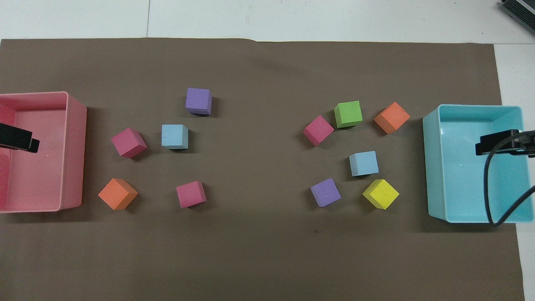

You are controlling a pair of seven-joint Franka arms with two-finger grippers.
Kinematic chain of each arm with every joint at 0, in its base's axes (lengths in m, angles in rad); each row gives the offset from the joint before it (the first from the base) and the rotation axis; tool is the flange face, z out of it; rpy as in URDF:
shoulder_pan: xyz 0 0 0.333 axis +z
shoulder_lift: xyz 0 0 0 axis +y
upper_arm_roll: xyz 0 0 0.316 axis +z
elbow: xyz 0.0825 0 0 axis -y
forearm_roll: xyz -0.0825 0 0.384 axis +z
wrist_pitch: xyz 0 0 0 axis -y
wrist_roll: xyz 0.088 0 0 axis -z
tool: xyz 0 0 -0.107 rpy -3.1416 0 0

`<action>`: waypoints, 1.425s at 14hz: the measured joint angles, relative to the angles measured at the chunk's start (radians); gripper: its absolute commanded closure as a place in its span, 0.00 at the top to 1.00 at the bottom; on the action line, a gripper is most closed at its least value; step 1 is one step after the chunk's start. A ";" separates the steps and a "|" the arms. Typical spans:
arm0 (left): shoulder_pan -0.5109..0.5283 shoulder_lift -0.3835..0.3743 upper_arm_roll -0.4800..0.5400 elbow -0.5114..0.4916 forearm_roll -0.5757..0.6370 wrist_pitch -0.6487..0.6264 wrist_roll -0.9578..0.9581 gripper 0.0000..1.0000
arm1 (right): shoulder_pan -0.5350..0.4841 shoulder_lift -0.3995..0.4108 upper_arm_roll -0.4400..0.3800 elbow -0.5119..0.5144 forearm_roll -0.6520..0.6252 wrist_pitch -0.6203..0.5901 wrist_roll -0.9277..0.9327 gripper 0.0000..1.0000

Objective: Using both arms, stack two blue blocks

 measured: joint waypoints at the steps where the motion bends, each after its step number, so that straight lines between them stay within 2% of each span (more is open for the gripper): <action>1: 0.000 0.000 0.000 0.000 0.000 0.000 0.000 1.00 | 0.000 0.000 0.000 0.000 0.000 0.000 0.000 1.00; 20: 0.000 0.000 -0.003 0.000 0.000 0.000 0.000 1.00 | -0.006 -0.010 -0.011 -0.037 0.000 0.000 0.005 1.00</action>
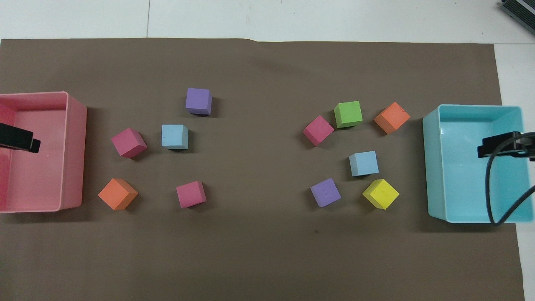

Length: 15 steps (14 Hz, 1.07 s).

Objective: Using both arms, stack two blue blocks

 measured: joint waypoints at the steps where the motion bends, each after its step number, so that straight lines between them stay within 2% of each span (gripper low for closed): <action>1: 0.000 0.000 0.000 0.000 0.000 0.000 0.000 1.00 | 0.000 -0.004 0.001 -0.007 0.000 0.000 0.000 1.00; 13: 0.000 0.000 0.002 0.000 0.000 0.000 0.000 1.00 | 0.013 -0.012 0.013 -0.041 0.001 0.010 0.000 1.00; 15: 0.000 0.000 0.002 0.000 0.000 0.000 0.000 1.00 | 0.024 -0.011 0.015 -0.074 0.001 0.051 0.000 1.00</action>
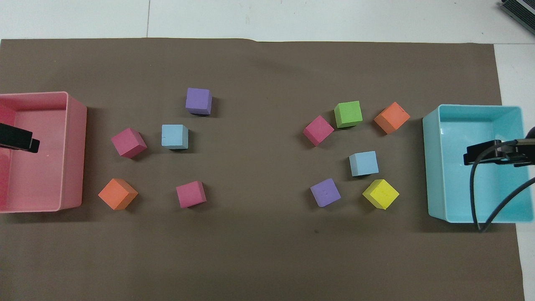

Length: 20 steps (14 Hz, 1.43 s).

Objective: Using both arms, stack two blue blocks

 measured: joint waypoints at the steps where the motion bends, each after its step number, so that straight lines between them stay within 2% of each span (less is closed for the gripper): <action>1: 0.000 0.000 0.000 0.000 0.000 0.000 0.000 1.00 | 0.009 0.001 0.001 -0.021 0.000 0.028 0.000 1.00; 4: 0.000 0.000 0.000 0.000 0.000 0.000 0.000 1.00 | 0.041 0.018 0.001 -0.057 0.000 0.076 0.000 1.00; 15: 0.000 0.000 0.000 0.000 0.000 0.000 0.000 1.00 | 0.104 0.140 0.004 -0.086 0.044 0.233 0.000 1.00; 20: 0.000 0.000 0.000 0.000 0.000 0.000 0.000 1.00 | 0.123 0.213 0.005 -0.152 0.044 0.394 0.000 1.00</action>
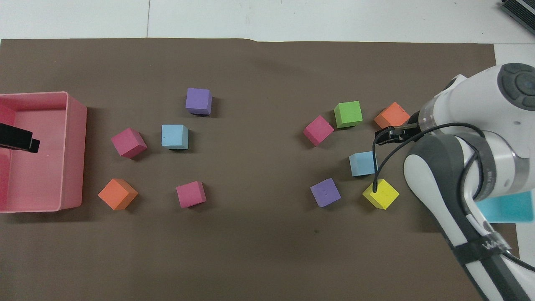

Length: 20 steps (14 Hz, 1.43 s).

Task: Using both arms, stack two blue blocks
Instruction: 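Reach the right gripper down to the light blue cube near yellow, then close the right gripper on the light blue cube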

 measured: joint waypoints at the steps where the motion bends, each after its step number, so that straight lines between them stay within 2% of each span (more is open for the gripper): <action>1: 0.000 0.000 0.000 0.000 0.000 0.000 0.000 1.00 | 0.010 0.006 0.000 -0.023 0.000 0.025 0.000 1.00; 10: 0.000 0.000 0.000 0.000 0.000 0.000 0.000 1.00 | 0.047 0.063 0.001 -0.182 0.012 0.232 -0.002 1.00; 20: 0.000 0.000 0.000 0.000 0.000 0.000 0.000 1.00 | 0.048 0.087 0.001 -0.263 0.014 0.297 -0.027 1.00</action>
